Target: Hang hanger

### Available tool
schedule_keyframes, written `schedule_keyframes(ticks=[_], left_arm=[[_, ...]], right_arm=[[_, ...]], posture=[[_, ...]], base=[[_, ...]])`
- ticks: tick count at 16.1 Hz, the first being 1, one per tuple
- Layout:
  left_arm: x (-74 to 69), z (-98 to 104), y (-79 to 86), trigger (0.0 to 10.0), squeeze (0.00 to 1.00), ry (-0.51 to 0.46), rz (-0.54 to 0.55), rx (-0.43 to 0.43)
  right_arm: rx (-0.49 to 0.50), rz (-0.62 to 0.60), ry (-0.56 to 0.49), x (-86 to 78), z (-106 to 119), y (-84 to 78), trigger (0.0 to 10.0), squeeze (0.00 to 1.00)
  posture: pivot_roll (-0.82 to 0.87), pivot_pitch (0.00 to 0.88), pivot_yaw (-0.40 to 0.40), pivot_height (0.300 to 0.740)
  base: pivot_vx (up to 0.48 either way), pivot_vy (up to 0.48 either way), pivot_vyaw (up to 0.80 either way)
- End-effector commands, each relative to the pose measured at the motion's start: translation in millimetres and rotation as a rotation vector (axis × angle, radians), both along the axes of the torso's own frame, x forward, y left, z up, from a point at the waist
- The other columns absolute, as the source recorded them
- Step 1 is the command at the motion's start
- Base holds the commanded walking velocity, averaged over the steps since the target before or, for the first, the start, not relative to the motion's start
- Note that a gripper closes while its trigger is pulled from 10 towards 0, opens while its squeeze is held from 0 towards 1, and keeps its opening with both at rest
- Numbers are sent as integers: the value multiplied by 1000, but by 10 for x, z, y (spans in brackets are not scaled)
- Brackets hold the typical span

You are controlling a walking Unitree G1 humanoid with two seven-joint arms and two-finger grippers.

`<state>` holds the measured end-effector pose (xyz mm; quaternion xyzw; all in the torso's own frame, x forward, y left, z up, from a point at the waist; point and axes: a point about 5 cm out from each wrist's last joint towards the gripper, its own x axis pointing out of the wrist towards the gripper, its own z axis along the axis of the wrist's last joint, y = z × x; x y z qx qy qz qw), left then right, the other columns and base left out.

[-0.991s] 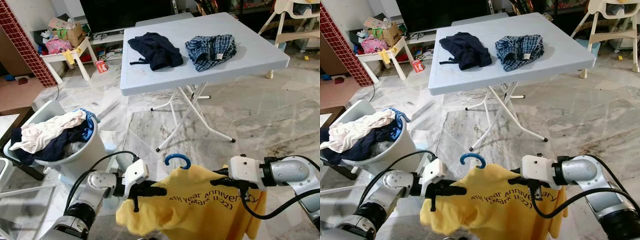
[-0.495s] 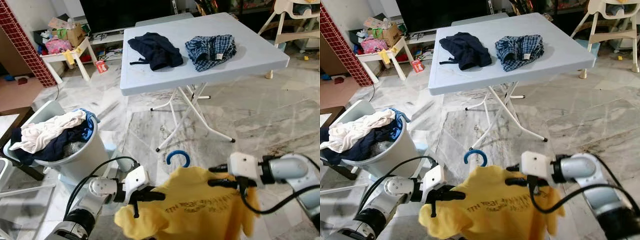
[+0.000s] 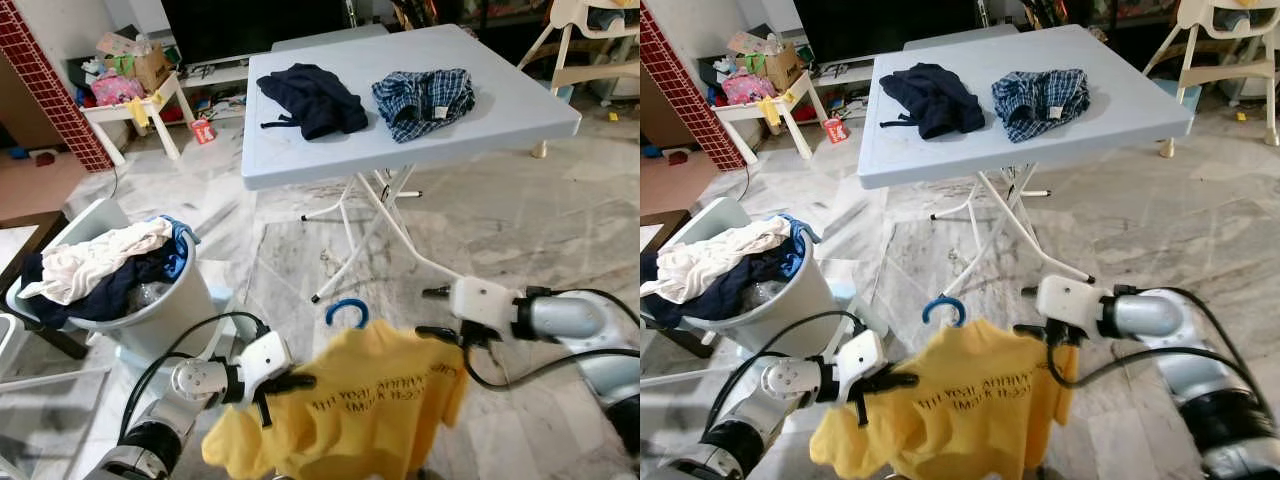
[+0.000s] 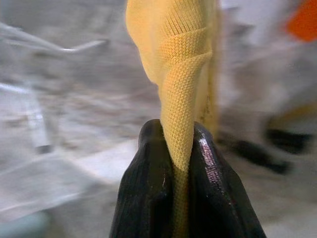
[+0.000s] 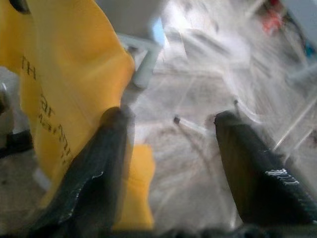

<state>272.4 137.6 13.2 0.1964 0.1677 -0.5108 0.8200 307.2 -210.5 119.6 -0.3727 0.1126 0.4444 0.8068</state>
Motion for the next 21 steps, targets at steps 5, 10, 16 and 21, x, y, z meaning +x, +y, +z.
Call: schedule_keyframes(ticks=[5,10,16,21], left_arm=[[165,157,181,0,0,-180,182,8],[258,276,13,0,0,-286,238,-53],[288,300,-203,0,0,-301,333,-153],[212,268,-322,0,0,-265,271,-197]], right_arm=[[136,-349,-158,190,-65,22,10000,1000],[333,-751,-98,160,-512,218,10000,1000],[494,-973,75,89,-788,348,10000,0],[533,-906,-75,155,-642,542,10000,0]], posture=[[-195,6,135,740],[-198,0,132,740],[-212,0,138,740],[-208,0,134,740]], base=[[0,0,0],[0,0,0],[0,0,0],[0,0,0]])
